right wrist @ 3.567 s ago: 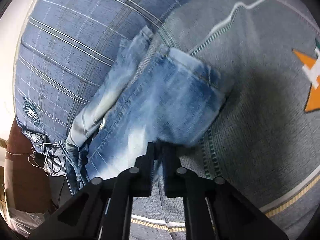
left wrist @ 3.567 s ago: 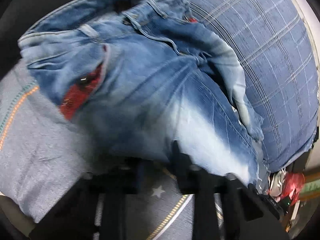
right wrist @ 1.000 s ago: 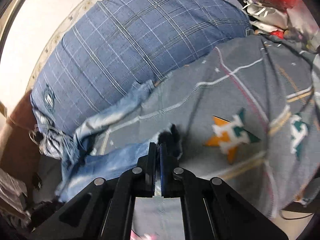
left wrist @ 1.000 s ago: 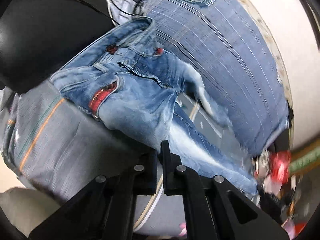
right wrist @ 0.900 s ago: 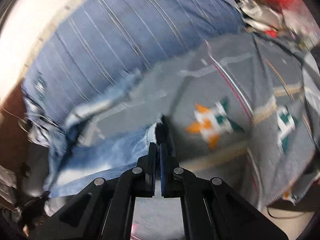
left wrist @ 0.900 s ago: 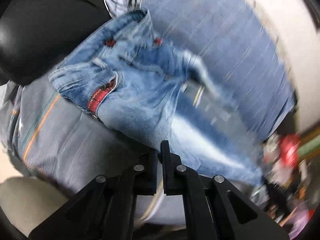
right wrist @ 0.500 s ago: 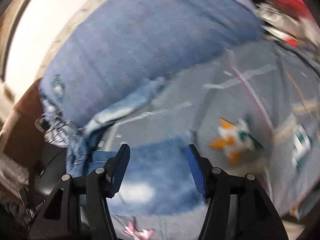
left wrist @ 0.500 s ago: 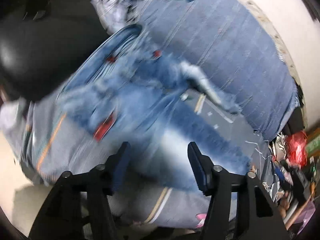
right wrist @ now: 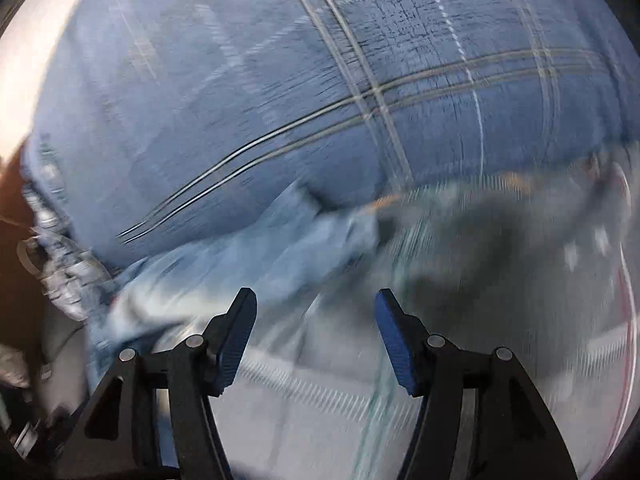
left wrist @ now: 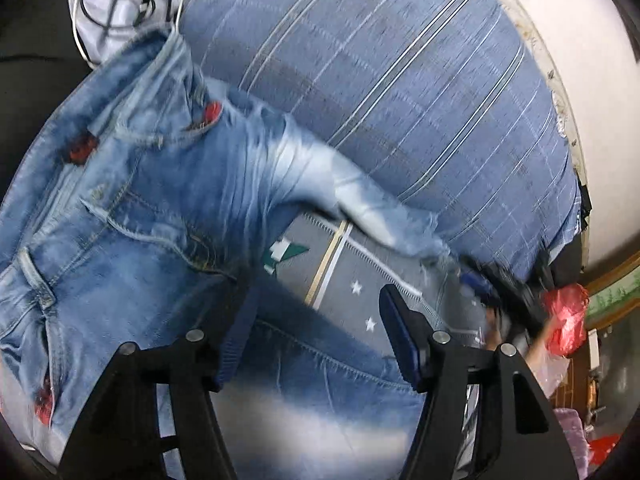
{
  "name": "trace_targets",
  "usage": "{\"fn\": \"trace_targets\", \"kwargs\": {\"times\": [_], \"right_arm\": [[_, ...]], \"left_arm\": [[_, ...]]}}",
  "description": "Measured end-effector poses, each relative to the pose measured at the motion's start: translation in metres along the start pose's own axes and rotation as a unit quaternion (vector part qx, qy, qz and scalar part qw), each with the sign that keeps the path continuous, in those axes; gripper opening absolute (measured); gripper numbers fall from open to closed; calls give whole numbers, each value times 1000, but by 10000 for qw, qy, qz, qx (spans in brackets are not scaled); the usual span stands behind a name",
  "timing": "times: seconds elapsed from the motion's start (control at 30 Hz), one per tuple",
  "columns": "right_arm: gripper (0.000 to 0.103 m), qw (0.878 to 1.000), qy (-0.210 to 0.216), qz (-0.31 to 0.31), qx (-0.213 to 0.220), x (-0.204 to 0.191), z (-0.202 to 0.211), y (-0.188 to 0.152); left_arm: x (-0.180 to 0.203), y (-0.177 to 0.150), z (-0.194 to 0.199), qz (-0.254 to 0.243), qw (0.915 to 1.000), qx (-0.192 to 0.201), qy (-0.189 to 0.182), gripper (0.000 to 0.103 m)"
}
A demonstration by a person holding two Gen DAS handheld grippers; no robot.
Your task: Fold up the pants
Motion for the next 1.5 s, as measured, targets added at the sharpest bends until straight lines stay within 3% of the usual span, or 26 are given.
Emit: {"fn": "trace_targets", "kwargs": {"times": [0.17,0.27,0.3,0.33,0.37,0.5,0.63,0.77,0.87,0.93,1.03,1.1,1.27,1.37,1.5], "right_arm": [[62,9962,-321,802,112,4,-48,32],[62,9909,173,1276,-388,-11,-60,7],[57,9869,104,1562,-391,-15,-57,0],[36,9816,-118,1874,-352,-16,-54,-4],[20,9793,-262,1973,-366,-15,-53,-7],[19,9781,-355,2044,-165,-25,-30,-10],[19,9748,-143,2219,204,-70,34,-11],[19,9670,236,2444,682,-131,147,-11],[19,9700,349,2325,615,-160,216,-14],[19,9690,298,2381,596,-170,239,-19],[20,9766,-33,2118,376,-153,221,-16],[20,9862,-305,1625,39,-120,178,-14],[20,9933,-951,530,-381,-35,69,-18],[20,9975,-644,-133,-275,-20,45,-21],[20,9992,-328,64,223,-50,78,-13]], "left_arm": [[2,4,-2,51,10000,-42,-34,64],[7,0,-3,30,9998,-157,-127,64],[8,-2,-2,15,9997,-166,-165,64],[9,-2,-1,-7,9997,-154,-163,64],[9,-3,0,-42,9998,-135,-148,64],[8,4,6,-104,9999,85,-57,64],[7,14,19,-110,9993,331,-95,64],[3,24,36,23,9981,574,-213,64],[-1,30,48,109,9971,700,-279,64],[-6,32,54,109,9964,815,-218,65],[-13,33,49,98,9968,788,-61,66],[-13,29,41,124,9978,643,-63,66],[-12,25,23,-59,9990,432,97,66],[-15,29,14,8,9993,362,87,66],[-10,25,4,159,9997,161,-103,66]]}}
Point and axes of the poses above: each gripper's, at about its wrist camera, not at the fingertips, and z roughly against the way its jaws point, x to its right, y to its top, the point moved 10 cm from there along -z, roughly the way its jaws point, and after that the axes turned 7 degrees about x, right-handed, at the moved point
